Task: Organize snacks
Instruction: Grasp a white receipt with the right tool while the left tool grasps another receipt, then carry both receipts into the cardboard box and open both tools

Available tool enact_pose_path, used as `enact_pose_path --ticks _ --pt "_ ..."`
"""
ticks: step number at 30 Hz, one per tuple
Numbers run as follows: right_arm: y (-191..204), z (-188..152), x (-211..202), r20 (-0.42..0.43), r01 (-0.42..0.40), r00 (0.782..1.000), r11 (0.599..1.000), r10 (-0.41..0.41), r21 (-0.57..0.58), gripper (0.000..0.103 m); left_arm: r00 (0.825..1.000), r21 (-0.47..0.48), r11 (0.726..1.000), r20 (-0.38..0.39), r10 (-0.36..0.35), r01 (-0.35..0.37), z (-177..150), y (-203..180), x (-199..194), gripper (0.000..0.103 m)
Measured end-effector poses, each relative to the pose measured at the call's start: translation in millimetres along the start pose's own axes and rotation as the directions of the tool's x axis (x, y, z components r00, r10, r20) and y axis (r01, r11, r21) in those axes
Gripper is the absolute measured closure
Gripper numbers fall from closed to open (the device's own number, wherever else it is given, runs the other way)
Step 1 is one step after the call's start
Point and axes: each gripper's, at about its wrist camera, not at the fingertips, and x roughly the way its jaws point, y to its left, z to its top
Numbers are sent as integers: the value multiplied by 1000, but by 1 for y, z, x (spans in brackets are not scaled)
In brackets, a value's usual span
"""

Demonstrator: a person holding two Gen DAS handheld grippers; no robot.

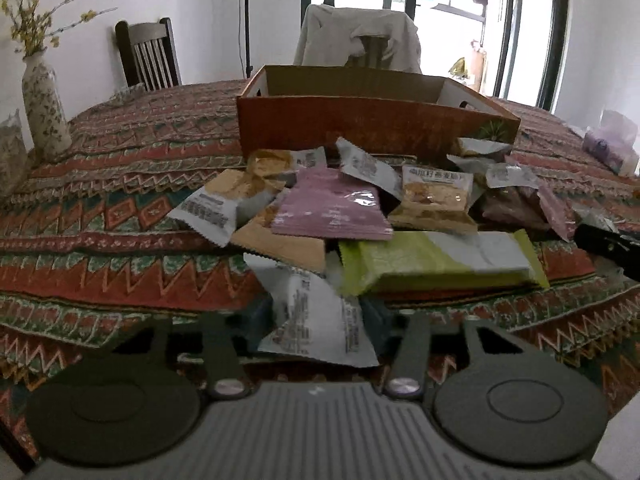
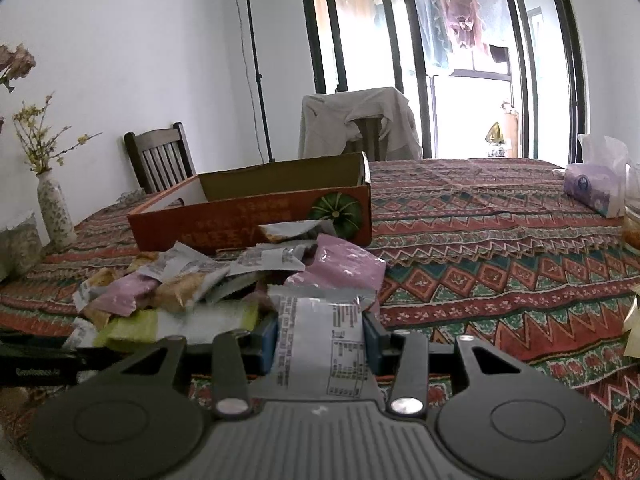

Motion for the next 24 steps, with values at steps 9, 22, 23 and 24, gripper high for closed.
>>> enact_pose_path --ticks 9,22,23,24 --pt "2 -1 1 3 -13 1000 1000 13 -2 61 998 -39 999 55 6 -4 -8 26 -21 58" --pt "6 4 -5 39 3 999 1000 -2 -23 61 979 12 999 201 -42 40 4 25 -51 58" --pt "7 6 -5 44 4 999 1000 -3 -28 61 977 13 999 210 -41 40 6 24 -52 58" --pt "8 7 -5 50 6 999 999 -4 -35 61 975 13 999 219 -42 40 10 24 -52 58"
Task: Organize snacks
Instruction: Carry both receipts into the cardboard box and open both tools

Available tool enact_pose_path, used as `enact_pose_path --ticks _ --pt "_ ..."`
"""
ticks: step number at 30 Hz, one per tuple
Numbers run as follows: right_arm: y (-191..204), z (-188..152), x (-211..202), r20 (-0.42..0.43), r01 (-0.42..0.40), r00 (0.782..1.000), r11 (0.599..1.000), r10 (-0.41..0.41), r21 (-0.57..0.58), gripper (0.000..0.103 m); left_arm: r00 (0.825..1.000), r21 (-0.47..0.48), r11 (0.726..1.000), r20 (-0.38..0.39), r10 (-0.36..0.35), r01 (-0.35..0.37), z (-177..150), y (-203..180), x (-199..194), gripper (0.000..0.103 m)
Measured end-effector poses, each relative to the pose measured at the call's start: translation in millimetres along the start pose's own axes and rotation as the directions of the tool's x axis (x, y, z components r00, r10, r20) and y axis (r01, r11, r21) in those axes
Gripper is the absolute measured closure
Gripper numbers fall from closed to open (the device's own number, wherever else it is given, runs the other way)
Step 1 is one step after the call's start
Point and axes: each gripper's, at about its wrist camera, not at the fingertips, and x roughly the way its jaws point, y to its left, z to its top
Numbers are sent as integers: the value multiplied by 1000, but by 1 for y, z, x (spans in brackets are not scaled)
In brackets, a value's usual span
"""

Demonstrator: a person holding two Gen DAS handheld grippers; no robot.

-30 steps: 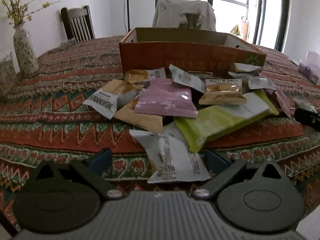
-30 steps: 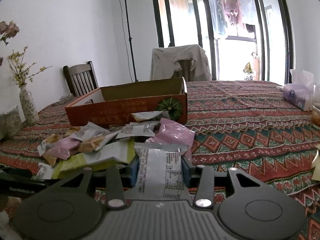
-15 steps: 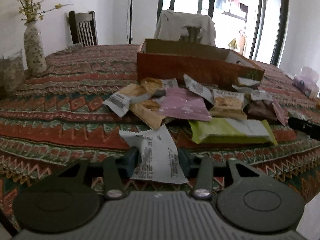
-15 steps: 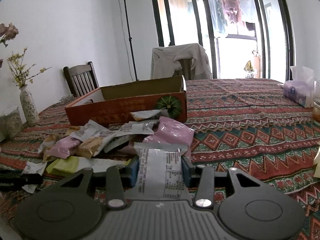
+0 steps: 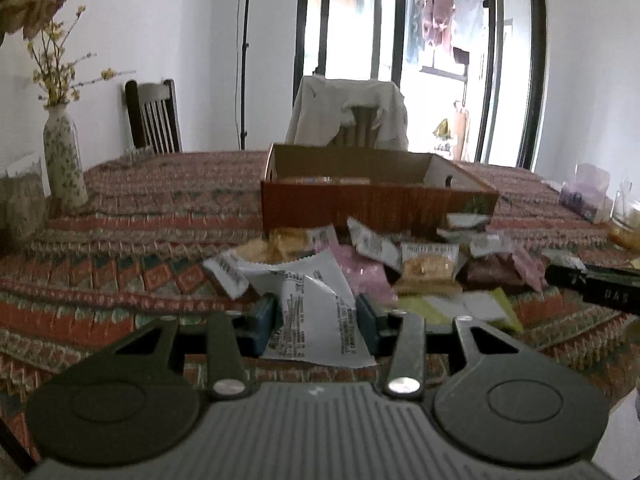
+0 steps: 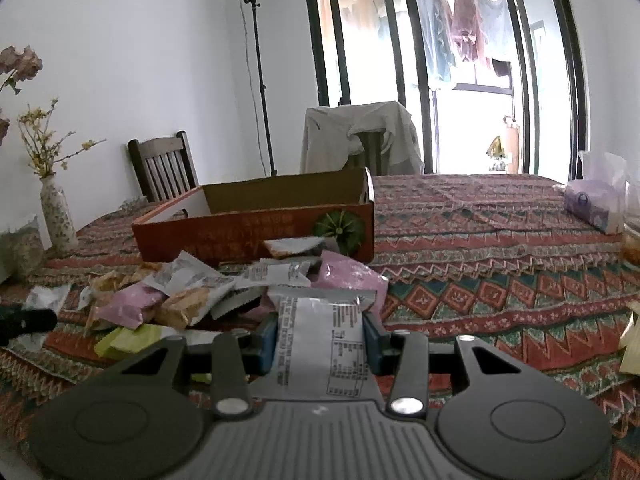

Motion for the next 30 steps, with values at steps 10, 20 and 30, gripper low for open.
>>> enact_pose_path --ticks 10,20,30 --pt "6 32 13 84 5 997 999 -2 -38 61 996 -10 999 82 -43 44 42 -11 26 58" --pt "12 97 57 180 0 984 999 8 -46 61 987 3 998 153 -56 57 102 -25 66 58" --pt "13 155 136 195 5 981 1000 -3 -13 61 980 -49 999 199 -3 13 155 -28 127 58"
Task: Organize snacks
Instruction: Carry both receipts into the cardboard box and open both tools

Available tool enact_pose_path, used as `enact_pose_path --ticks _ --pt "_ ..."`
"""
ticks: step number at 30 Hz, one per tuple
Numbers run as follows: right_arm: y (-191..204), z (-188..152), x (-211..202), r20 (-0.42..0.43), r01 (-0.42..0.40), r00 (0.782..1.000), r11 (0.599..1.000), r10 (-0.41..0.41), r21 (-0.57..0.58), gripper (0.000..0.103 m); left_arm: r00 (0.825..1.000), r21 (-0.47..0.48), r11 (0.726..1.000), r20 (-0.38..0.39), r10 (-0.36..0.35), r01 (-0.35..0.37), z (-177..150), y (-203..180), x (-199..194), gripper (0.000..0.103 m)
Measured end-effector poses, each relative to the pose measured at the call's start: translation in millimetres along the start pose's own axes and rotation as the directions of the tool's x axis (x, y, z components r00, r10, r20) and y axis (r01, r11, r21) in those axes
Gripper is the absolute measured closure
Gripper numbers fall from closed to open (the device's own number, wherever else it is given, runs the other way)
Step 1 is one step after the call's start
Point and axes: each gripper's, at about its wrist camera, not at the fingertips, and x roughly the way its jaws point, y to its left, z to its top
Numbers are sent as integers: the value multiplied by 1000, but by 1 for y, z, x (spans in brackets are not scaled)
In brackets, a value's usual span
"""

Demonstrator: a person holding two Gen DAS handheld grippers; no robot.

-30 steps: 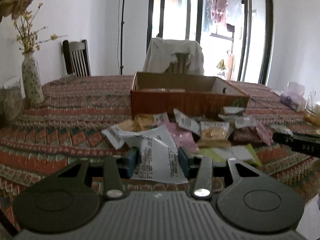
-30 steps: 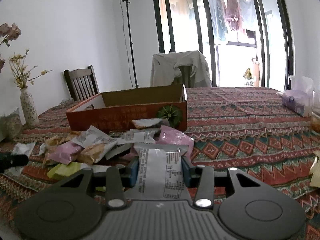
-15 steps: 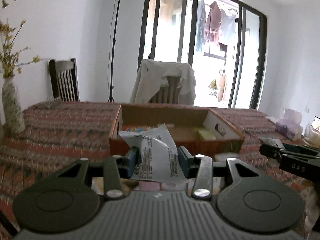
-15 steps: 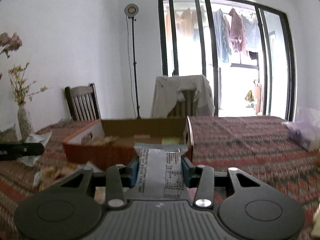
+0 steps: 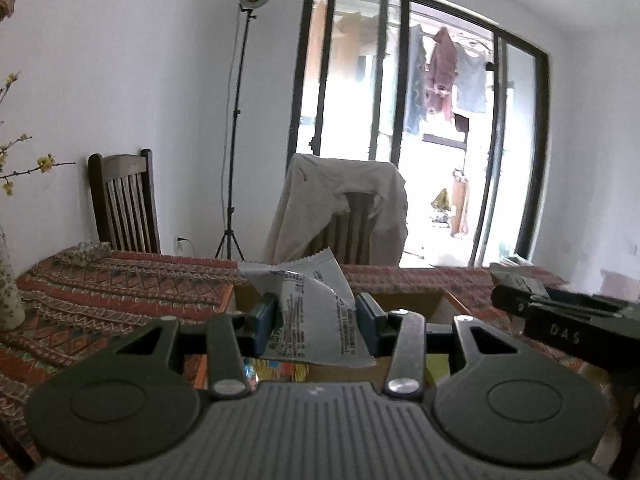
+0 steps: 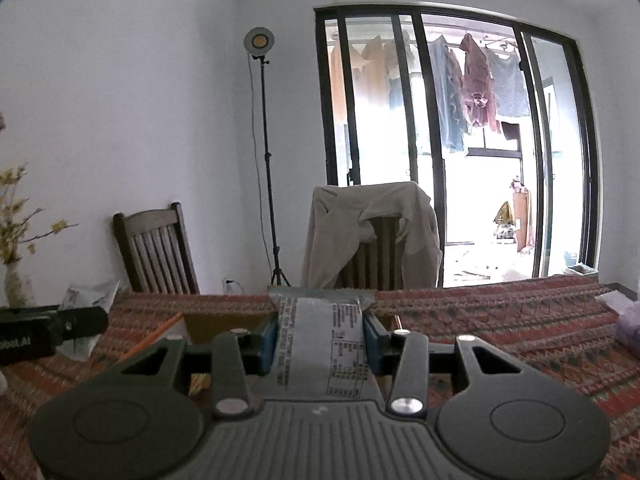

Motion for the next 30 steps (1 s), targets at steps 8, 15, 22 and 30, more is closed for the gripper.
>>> enact_pose_path --ticks 8,15,22,30 --pt "-8 -26 52 -81 25 996 999 -23 21 61 994 -25 996 -63 89 -91 -13 8 68 58" --pt "-3 -43 69 -184 35 982 999 -35 -2 61 979 -37 993 -174 102 -110 -31 23 100 58" --pt "-2 -50 73 -227 48 973 999 -48 -8 58 981 -19 996 -175 84 -89 -44 22 99 58" --pt "-5 -47 57 -159 36 987 999 -36 -3 0 993 -27 994 -54 102 -104 -42 18 78 0"
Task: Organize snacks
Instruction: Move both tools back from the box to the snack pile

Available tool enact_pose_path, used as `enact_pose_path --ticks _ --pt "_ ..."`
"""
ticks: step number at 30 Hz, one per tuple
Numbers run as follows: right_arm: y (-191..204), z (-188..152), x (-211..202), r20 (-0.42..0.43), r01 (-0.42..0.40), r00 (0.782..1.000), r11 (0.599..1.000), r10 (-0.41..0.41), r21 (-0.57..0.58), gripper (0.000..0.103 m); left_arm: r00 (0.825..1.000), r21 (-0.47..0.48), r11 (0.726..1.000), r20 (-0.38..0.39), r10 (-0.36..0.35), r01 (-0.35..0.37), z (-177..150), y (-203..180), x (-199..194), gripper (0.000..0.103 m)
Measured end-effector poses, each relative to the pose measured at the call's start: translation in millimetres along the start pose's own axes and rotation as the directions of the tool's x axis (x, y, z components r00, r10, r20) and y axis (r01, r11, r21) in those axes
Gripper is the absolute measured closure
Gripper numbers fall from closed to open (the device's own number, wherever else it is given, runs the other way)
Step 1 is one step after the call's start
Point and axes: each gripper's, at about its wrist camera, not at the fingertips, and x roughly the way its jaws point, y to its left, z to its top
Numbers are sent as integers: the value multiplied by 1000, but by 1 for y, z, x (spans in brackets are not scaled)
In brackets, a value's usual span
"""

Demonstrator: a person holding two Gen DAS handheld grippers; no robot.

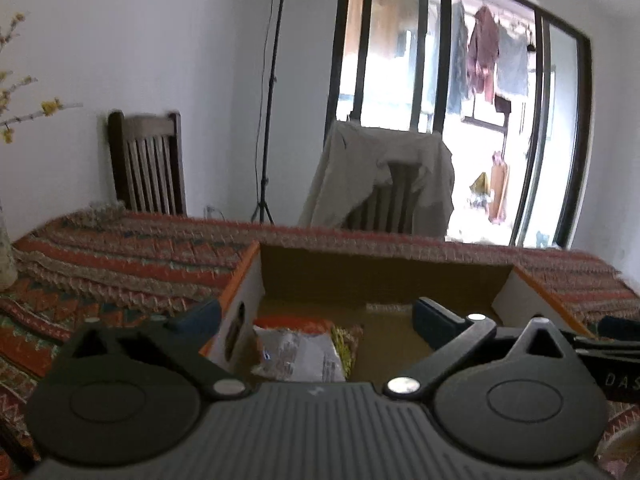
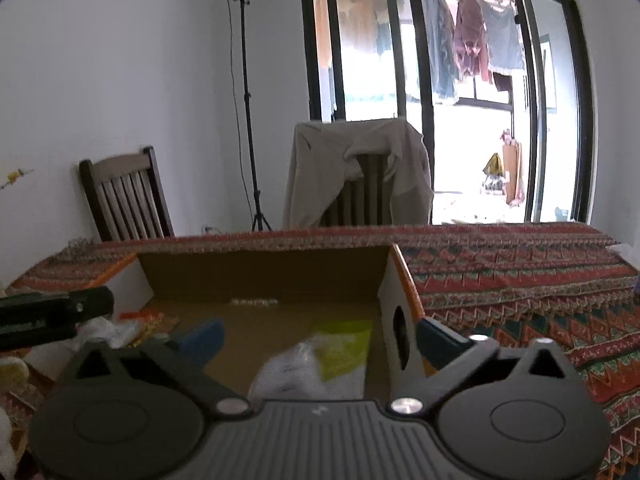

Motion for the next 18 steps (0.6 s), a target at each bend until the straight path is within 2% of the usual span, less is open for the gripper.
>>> enact_pose_path --ticks 7,18 --pt "4 4 -8 30 27 999 999 -27 -23 0 1000 11 1000 20 0 0 0 -3 -8 0" --pt "-3 9 -19 62 44 997 999 -43 -7 0 998 -28 1000 60 8 -7 9 0 -26 0"
